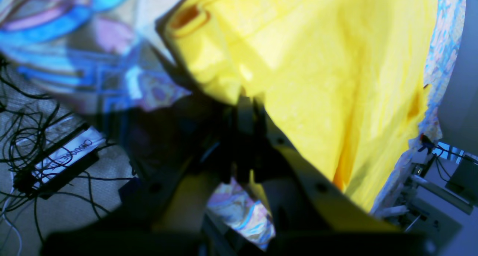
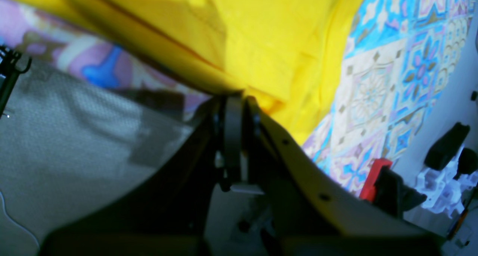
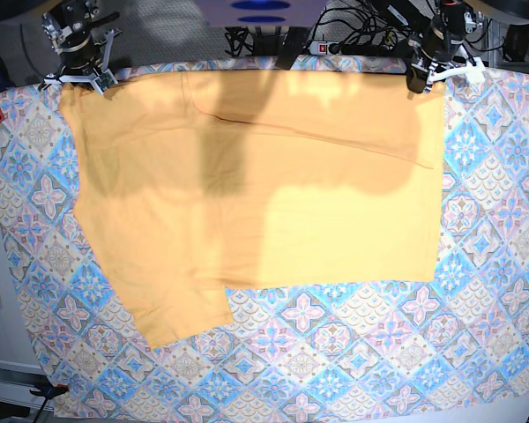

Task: Fold the T-shirt properly
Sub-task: 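Drag both grippers back toward the collar, pulling the shirt along, then open both grippers and release the shirt's collar edge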

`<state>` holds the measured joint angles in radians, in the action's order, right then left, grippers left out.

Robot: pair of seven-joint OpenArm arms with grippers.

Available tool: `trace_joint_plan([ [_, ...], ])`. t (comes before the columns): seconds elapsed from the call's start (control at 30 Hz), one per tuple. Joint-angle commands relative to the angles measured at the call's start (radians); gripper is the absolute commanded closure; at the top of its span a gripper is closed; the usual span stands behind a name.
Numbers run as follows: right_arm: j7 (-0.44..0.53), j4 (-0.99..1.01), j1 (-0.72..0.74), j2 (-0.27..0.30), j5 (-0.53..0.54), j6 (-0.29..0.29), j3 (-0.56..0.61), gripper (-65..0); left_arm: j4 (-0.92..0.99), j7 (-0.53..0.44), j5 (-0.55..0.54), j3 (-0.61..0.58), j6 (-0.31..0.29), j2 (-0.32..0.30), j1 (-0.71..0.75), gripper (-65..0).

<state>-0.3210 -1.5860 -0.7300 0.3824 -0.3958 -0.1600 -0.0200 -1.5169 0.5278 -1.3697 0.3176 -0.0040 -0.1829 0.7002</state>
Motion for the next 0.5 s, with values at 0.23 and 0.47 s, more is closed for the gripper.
trace_joint_plan([
  [0.23, 0.004, -0.015, -0.021, 0.013, -0.004, 0.012, -0.01, 0.0, -0.03, -0.001, 0.002, 0.007, 0.006, -0.01, 0.045, 0.0],
  [0.47, 0.004, -0.017, -0.035, 0.013, -0.005, 0.012, -0.008, 0.0, -0.03, -0.001, 0.002, 0.007, 0.006, -0.01, 0.046, 0.0],
])
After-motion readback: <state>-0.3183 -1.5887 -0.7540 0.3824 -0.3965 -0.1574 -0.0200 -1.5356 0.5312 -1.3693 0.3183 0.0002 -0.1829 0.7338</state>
